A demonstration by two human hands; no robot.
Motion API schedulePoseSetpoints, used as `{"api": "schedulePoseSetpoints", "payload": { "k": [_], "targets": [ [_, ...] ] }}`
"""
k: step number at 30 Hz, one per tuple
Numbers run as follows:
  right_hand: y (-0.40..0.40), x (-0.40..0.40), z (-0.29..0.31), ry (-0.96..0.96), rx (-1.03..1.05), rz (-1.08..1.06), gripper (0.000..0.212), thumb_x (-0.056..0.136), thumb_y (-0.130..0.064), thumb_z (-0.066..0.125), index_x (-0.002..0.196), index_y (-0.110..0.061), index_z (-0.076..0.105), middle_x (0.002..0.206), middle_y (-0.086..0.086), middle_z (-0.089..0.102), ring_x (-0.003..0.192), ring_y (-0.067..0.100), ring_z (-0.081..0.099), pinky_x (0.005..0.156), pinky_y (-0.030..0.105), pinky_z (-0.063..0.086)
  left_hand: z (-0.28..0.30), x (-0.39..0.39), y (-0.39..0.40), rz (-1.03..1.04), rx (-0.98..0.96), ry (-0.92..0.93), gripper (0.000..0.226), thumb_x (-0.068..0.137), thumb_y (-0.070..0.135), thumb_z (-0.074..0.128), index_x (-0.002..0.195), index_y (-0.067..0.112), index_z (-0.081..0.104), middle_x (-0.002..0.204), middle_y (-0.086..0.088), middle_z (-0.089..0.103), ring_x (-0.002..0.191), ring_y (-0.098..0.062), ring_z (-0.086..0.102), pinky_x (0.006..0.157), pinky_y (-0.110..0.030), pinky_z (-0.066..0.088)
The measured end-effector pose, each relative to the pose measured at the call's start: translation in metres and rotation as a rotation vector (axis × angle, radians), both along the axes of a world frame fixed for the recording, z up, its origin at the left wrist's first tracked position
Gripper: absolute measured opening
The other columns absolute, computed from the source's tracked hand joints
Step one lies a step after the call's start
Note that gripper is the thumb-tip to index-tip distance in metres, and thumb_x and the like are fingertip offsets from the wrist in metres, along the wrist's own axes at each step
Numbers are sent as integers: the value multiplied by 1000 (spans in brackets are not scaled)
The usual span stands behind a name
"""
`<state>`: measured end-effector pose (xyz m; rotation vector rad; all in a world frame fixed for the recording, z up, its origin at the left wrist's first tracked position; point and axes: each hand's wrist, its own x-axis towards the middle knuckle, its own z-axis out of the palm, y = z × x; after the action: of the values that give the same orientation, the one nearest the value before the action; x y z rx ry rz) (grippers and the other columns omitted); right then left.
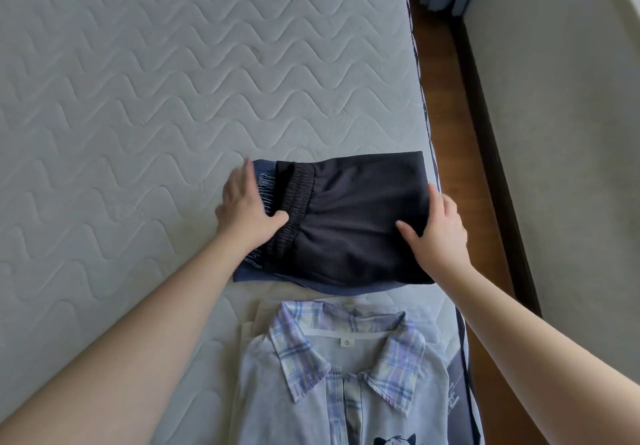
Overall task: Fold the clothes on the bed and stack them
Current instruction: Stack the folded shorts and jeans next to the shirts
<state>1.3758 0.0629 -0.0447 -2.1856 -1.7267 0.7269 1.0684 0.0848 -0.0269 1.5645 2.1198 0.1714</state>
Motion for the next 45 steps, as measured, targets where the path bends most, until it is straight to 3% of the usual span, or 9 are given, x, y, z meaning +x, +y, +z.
{"api": "schedulePoseSetpoints", "payload": {
  "k": [4, 10, 16, 23, 26, 31, 39, 42, 45],
  "targets": [
    [19, -31, 8, -141, 295, 237, 66, 95, -31, 53, 154, -17, 25, 160, 4, 26, 147, 24, 22, 118, 43, 20, 11, 57, 3, -573, 517, 258, 70, 84, 30, 45, 151, 15, 30, 159, -7, 27, 147, -24, 22, 115, -45, 22],
    [31, -45, -32, -348, 41, 390, 65, 100, -51, 25, 157, -26, 8, 165, -3, 1, 151, 16, -3, 121, 39, -6, -38, 59, 1, -659, 167, 522, 66, 99, 53, 12, 156, 20, 13, 164, -4, 5, 151, -19, -1, 121, -46, -1],
    [35, -33, -64, -319, -4, 284, 74, 92, -69, 12, 156, -34, 0, 164, -3, -9, 150, 14, -11, 122, 42, -4, -67, 49, 4, -457, 210, 417, 67, 91, 61, 26, 153, 39, 14, 163, -11, -1, 150, -28, -4, 116, -59, 11],
    [50, -29, -55, -223, -159, 324, 74, 94, -66, 22, 156, -32, -2, 164, -2, -14, 150, 14, -14, 121, 41, -7, -49, 65, 30, -453, -115, 301, 67, 94, 65, 12, 155, 36, 2, 163, 4, -15, 146, -15, -24, 117, -50, -14],
    [47, -23, -25, -99, -215, 306, 66, 99, -60, 26, 156, -30, 13, 165, -4, -1, 151, 12, -6, 121, 41, -5, -25, 59, 10, -438, 18, 146, 60, 100, 53, 20, 155, 31, 11, 164, 4, -4, 149, -13, -12, 119, -44, -8],
    [-69, -15, 31, 88, 279, 292, 31, 96, -35, 48, 120, -20, 62, 124, -3, 60, 117, 18, 51, 96, 24, 28, 11, 38, -115, -277, 453, -174, 47, 96, 37, 49, 133, 8, 51, 133, -10, 51, 126, -22, 46, 110, -29, 31],
    [-175, 2, 0, 18, -215, 164, 45, 92, -42, 62, 126, -15, 52, 119, 9, 59, 113, 33, 52, 89, 40, 37, -29, 13, -230, 133, -70, -242, 40, 89, 32, 69, 118, 6, 60, 114, -12, 63, 106, -30, 59, 90, -33, 45],
    [-180, 7, -3, -83, -274, 198, 34, 89, -50, 63, 100, -20, 51, 98, 0, 54, 103, 31, 54, 76, 37, 32, -33, -1, -219, 54, -123, -47, 35, 88, 43, 66, 107, 13, 68, 115, -12, 59, 110, -32, 53, 93, -36, 43],
    [-177, 11, 6, -85, -234, 217, 36, 87, -44, 68, 80, -19, 43, 83, 0, 51, 91, 33, 55, 69, 36, 30, -25, -10, -212, 1, -78, -227, 16, 88, 32, 70, 90, 17, 66, 97, -3, 59, 96, -24, 56, 82, -29, 42]
  ]
}}
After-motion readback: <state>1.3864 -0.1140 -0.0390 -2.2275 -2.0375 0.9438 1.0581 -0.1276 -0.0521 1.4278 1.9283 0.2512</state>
